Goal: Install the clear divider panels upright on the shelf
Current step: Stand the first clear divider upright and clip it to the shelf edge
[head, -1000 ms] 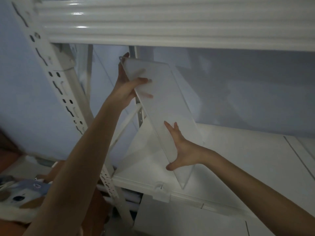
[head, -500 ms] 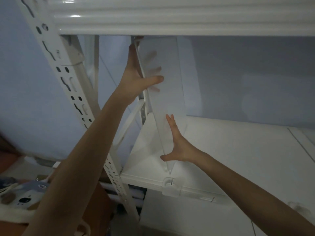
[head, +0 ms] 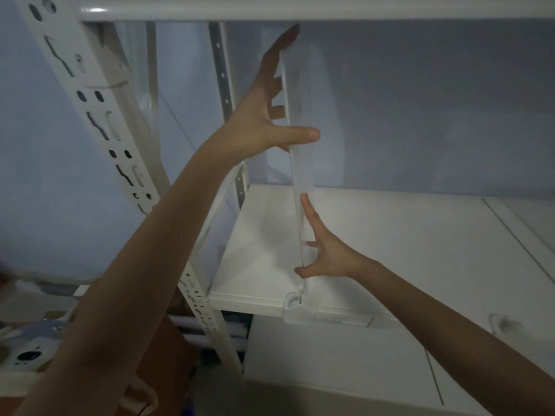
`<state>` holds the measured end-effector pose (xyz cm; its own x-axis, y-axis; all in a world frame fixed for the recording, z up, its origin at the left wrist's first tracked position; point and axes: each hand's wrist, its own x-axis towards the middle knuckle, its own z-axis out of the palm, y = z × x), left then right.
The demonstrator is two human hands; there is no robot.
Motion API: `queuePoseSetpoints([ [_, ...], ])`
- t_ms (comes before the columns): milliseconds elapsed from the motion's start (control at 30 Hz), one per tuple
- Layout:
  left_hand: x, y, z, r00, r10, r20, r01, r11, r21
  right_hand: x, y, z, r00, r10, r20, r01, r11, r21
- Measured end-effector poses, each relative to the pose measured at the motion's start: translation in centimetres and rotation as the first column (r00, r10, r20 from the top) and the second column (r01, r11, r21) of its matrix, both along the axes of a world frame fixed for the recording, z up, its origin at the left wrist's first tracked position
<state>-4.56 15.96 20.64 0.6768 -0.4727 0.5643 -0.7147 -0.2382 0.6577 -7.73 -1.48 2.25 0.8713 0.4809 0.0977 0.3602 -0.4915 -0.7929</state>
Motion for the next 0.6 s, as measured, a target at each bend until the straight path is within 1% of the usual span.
queuePoseSetpoints([
  [133,-0.6,-0.3,0.8,0.999,0.03,0.031,-0.031,0.999,0.037,-0.4,0.6,0.1,1.0,-0.012,0.017,0.011,1.0,0.019],
  [300,-1.2,-0.3,1.5,0.998,0.051,0.022,-0.052,0.998,0.025,-0.8,1.0,0.0,0.999,-0.024,0.022,0.023,0.999,0.024],
  [500,-1.1,-1.1,1.5,0.998,0.025,-0.053,-0.024,1.0,0.013,-1.2,0.8,0.2,0.999,-0.04,0.009,0.04,0.998,0.044],
  [600,-1.1,-1.5,1.6,0.996,0.036,-0.077,-0.035,0.999,0.006,-1.4,0.8,0.1,0.999,-0.054,0.006,0.054,0.997,0.05],
])
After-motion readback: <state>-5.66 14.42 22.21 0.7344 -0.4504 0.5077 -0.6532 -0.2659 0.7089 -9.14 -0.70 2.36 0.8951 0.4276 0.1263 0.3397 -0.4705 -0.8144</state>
